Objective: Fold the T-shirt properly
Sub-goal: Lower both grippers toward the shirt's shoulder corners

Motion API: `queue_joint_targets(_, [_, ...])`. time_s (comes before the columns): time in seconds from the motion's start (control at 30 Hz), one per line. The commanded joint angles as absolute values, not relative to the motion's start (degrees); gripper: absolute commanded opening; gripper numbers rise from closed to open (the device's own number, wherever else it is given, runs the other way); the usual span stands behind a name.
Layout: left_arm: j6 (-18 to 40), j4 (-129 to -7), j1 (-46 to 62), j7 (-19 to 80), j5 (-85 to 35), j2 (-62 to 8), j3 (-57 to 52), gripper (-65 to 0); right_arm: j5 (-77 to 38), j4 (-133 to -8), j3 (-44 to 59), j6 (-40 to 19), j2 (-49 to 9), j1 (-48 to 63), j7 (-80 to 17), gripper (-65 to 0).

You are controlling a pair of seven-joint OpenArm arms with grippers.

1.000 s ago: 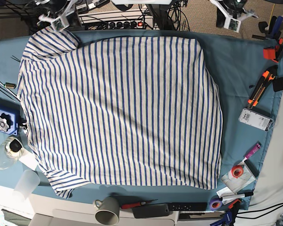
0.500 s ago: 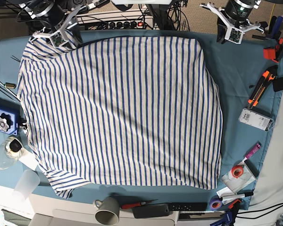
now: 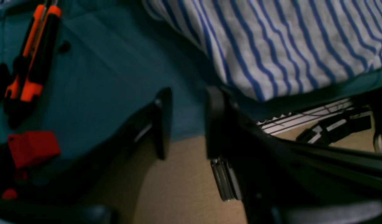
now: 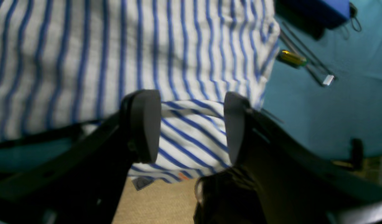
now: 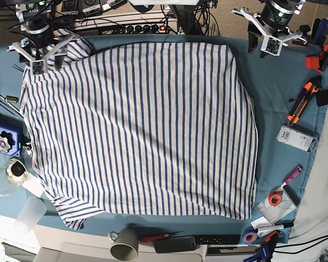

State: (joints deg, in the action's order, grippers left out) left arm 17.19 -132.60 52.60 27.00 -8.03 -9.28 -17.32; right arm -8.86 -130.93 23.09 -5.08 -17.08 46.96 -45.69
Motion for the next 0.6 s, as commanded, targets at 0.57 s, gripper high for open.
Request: queue_joint_targets(0.57, [17.02, -133.69, 51.57, 25.76, -8.21, -9.69, -17.47, -45.8, -32.42, -104.66, 48.16, -22.39, -17.65, 40.38, -49.41, -33.0])
